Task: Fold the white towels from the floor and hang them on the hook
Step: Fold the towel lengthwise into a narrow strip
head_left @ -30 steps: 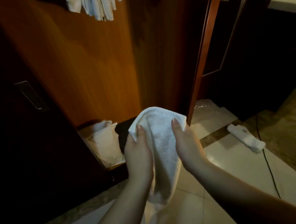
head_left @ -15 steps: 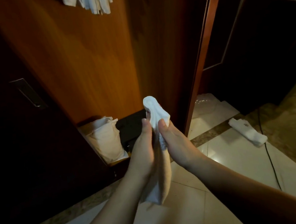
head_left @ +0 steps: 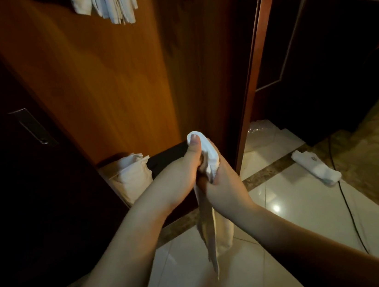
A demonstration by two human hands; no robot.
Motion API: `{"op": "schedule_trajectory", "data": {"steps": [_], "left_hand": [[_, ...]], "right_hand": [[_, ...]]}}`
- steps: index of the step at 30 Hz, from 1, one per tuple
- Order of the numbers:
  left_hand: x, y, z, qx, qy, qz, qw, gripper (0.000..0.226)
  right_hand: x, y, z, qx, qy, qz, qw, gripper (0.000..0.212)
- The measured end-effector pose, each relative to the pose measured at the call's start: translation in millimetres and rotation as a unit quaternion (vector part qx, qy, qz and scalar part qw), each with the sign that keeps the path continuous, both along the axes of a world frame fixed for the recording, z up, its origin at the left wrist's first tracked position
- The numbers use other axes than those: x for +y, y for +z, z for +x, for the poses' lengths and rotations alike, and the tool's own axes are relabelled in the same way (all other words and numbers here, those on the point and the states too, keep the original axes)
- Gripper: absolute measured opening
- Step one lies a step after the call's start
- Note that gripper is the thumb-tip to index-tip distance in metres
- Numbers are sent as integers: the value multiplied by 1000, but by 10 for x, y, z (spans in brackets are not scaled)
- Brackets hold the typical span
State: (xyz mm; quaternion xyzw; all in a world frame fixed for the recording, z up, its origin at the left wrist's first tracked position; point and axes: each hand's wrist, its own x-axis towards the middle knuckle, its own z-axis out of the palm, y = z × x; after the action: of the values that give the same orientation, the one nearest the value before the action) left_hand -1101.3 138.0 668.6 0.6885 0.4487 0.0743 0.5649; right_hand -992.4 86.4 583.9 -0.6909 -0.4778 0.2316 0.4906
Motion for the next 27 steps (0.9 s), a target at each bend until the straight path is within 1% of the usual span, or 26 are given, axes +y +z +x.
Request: {"op": "schedule_trajectory", "data": {"steps": [1, 2, 4, 5, 7, 8, 10, 11, 12, 14, 15, 17, 18, 19, 20, 21, 22, 23, 24, 25, 27], "left_hand": [[-10, 38, 10, -2, -1, 1, 1000, 119], [-25, 78, 19, -6, -3, 1, 1000, 112], [-57, 133, 26, -2, -4, 3, 1000, 101], [-72, 136, 46, 1, -3, 11, 1000, 91], [-114, 157, 99, 13, 16, 43, 999, 66], [-127, 174, 118, 27, 11, 57, 998, 66], [-90, 192, 117, 46, -27, 62, 997, 90], [-43, 191, 102, 49, -31, 61, 996, 96], [-3, 199, 71, 44, -18, 65, 997, 94], [76, 186, -9, -10, 43, 89, 995, 74], [125, 152, -29, -50, 79, 112, 989, 68], [207, 41, -43, -128, 160, 175, 963, 63], [238, 11, -51, -147, 182, 189, 954, 65], [253, 13, -58, -156, 175, 182, 955, 78], [270, 22, -63, -165, 153, 150, 963, 90], [299, 28, -47, -182, 130, 107, 969, 99], [340, 34, -36, -203, 105, 70, 971, 99], [385, 51, -34, -225, 82, 48, 970, 92], [414, 93, -31, -240, 66, 39, 968, 79], [431, 139, -24, -254, 54, 36, 965, 68], [447, 216, -1, -286, 34, 32, 957, 60]], "right_hand": [[13, -7, -10, 21, -13, 8, 1000, 60], [11, -6, -10, 7, -14, 15, 1000, 65], [-24, -2, -9, -59, -4, 21, 998, 76], [-51, 2, -14, -65, -4, 17, 998, 80], [-79, -11, -25, -38, -6, 10, 999, 80], [-90, 4, -33, -21, -4, 10, 1000, 76], [-108, 60, -17, 0, 13, 15, 1000, 64], [-115, 94, 23, 5, 27, 19, 999, 56], [-126, 132, 73, 9, 39, 20, 999, 47], [-140, 232, 187, 43, 42, 1, 998, 35], [-137, 295, 252, 74, 43, -8, 996, 34], [-119, 430, 399, 114, 63, -11, 991, 26], [-108, 527, 463, 116, 83, -10, 990, 23], [-96, 634, 523, 114, 108, -9, 988, 23], [-86, 755, 572, 111, 131, -11, 985, 24], [-71, 868, 625, 106, 152, -11, 983, 24], [-61, 983, 669, 106, 167, -12, 980, 24], [-46, 1081, 718, 105, 179, -8, 978, 25], [-33, 1175, 764, 103, 186, -2, 977, 29], [-22, 1261, 806, 104, 190, 6, 976, 38], [4, 1409, 868, 127, 192, 23, 973, 52]]}}
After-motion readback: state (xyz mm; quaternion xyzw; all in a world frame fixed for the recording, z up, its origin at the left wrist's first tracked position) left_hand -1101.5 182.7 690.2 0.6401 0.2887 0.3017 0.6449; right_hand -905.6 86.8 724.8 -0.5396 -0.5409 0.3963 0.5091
